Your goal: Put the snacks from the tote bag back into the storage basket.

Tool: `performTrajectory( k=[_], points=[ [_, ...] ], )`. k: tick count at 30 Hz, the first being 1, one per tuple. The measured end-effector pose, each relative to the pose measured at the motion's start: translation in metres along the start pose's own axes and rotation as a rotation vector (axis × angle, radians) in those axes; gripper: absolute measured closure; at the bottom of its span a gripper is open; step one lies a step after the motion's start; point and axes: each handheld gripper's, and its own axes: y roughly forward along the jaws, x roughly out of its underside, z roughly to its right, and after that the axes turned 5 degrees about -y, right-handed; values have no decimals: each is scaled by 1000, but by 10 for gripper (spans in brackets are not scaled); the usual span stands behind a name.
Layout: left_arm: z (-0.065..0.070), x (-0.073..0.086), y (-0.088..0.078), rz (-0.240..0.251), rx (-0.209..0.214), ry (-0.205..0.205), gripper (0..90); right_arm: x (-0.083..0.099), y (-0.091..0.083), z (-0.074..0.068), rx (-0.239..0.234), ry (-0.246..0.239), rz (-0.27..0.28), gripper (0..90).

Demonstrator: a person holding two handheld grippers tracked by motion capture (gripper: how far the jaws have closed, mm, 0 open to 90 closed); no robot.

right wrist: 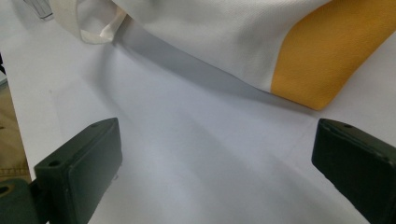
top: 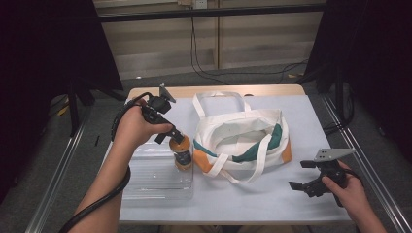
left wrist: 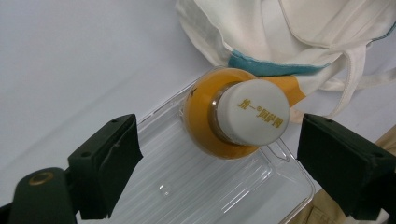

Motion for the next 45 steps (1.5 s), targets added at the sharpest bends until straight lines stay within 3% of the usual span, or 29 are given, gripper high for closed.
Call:
performTrajectory(
  k=[10,18,45],
  points=[
    [2,7,0,42,18,-2,130,1,-1,0,6,5,-2,14],
    [3,13,3,28,13,15,132,1,-1,0,5,3,-2,14],
    [-6,44,21,56,17,-17,126,-1,2,-1,-2,-1,-8,14]
  ],
)
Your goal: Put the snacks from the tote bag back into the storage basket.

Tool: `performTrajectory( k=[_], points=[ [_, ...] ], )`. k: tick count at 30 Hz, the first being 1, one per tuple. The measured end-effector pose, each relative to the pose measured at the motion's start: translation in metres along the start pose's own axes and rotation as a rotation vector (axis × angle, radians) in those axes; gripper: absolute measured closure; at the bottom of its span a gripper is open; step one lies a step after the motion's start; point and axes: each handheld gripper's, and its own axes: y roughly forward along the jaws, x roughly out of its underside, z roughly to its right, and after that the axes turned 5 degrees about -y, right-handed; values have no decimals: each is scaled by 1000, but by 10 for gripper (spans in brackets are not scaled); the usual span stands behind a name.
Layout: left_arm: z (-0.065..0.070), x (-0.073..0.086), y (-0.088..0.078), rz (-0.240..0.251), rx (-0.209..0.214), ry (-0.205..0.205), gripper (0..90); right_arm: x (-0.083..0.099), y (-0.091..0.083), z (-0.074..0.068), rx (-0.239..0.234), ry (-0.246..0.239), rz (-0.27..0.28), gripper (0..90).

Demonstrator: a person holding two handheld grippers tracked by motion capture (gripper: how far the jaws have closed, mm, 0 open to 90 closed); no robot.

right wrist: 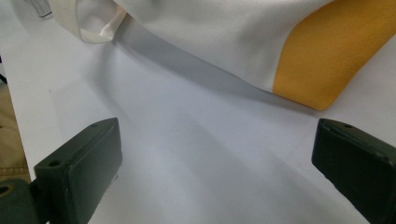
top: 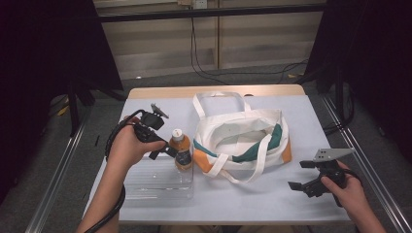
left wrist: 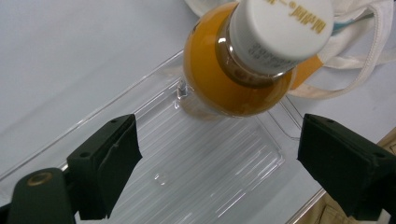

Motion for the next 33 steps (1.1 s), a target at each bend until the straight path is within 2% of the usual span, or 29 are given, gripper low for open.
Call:
performTrajectory(
  k=[2,4,5,9,20,21,22,23,26,28,30,31,33],
  points=[
    [-1,2,0,-11,-3,15,126,0,0,0,0,2,-2,14],
    [0,4,2,1,-2,-4,125,0,0,0,1,-2,-1,14],
    [-2,5,1,-12,3,17,125,0,0,0,0,-1,-1,14],
    [-2,9,4,1,2,9,125,0,1,0,-1,-3,-1,14],
    [-5,19,14,5,21,24,119,0,1,0,3,-2,-4,14],
    [-5,20,14,8,20,16,118,0,1,-1,4,-3,-4,14],
    [-4,22,16,35,22,-1,118,0,2,-1,2,-6,-3,14],
    [-6,22,14,16,21,25,118,-1,1,-1,3,-5,-3,14],
    [-6,25,16,22,24,18,118,0,1,-1,3,-4,-2,14],
    [-8,27,17,21,25,33,118,0,1,-1,4,-5,-4,14],
    [-8,30,20,28,32,18,118,-1,1,-1,2,-6,-3,14],
    [-9,31,20,21,26,30,118,-1,1,-1,2,-5,-3,14],
    [-10,32,22,35,30,22,118,-1,2,-1,4,-6,-4,14]
  ],
)
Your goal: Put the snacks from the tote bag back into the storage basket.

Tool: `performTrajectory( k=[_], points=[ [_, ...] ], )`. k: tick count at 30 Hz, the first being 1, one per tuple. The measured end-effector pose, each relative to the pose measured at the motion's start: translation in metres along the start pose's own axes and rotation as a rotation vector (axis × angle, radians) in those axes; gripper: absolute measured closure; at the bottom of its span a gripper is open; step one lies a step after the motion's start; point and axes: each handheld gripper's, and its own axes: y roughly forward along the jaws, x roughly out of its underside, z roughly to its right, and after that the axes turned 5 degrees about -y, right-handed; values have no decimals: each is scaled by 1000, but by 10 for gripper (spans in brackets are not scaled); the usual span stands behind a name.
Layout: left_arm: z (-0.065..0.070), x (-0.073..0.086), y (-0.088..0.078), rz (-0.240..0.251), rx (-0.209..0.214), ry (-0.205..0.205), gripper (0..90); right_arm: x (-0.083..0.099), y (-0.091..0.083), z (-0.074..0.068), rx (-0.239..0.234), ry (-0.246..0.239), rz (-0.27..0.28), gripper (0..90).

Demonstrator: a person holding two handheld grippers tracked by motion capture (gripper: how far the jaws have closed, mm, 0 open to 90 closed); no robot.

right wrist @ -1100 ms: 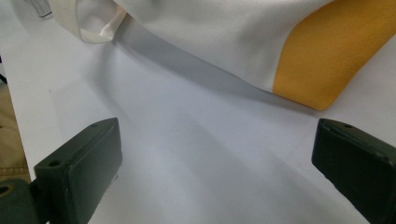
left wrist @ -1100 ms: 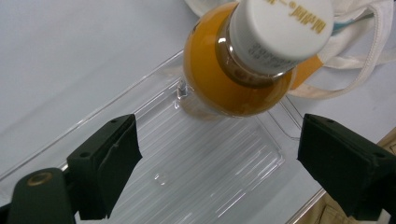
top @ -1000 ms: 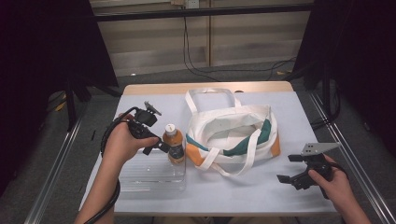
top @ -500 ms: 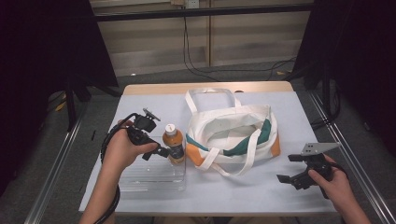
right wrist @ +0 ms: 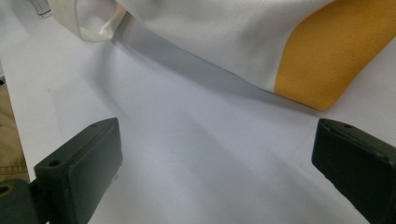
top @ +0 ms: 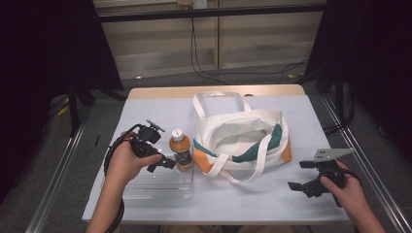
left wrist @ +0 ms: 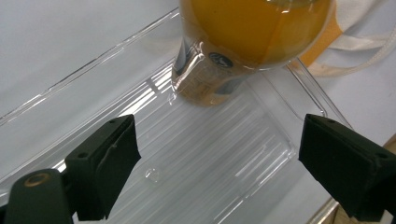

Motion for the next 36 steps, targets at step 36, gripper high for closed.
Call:
performTrajectory(
  k=[36],
  points=[
    [-14,33,7,51,39,-13,107,2,5,-3,-6,11,-19,14]
  ],
)
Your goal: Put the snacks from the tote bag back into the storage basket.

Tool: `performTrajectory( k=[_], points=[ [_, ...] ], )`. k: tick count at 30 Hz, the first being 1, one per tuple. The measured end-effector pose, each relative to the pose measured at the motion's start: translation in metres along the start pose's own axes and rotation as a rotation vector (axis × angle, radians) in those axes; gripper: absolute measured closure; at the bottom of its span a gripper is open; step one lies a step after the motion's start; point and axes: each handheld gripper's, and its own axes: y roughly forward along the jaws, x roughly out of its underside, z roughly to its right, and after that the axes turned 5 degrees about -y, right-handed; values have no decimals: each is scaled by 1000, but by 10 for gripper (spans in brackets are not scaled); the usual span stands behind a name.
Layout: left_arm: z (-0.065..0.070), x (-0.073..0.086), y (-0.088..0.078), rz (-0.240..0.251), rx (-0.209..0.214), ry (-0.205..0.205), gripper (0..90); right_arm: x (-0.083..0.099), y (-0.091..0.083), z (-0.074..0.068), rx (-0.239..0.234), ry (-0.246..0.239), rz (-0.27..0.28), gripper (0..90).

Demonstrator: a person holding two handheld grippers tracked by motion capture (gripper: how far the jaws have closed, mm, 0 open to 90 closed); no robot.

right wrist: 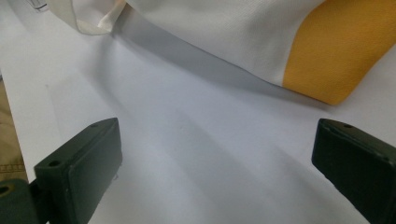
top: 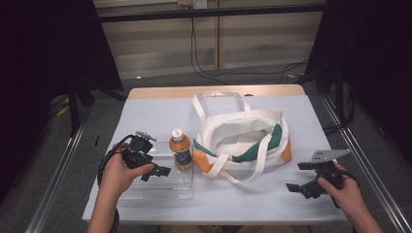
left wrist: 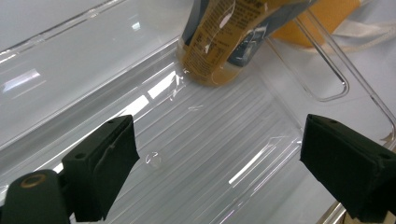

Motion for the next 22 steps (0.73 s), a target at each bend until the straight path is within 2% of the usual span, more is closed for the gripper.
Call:
performTrajectory(
  k=[2,3,5,9,10,12,14,15,22],
  points=[
    [0,1,-1,9,-5,-7,107,0,1,0,-1,1,-1,14],
    [-2,2,-2,3,-7,7,105,0,1,0,-1,1,-1,14],
    [-1,3,-3,21,-9,-14,99,0,2,0,-3,1,-3,14],
    [-4,6,-5,20,-8,3,99,0,3,-1,-7,-3,-10,14],
    [-3,7,-5,38,-8,-19,98,0,3,-1,-8,-5,-10,14],
    [-4,9,-6,34,-7,-8,97,-1,4,-2,-10,-9,-11,14],
    [-6,10,-6,34,-14,-12,95,-1,4,-2,-12,-11,-9,14],
    [-6,11,-6,37,-10,-26,95,-1,4,-2,-12,-12,-9,14],
    [-6,12,-5,35,-7,-18,92,1,3,-2,-10,-10,-12,14]
  ],
)
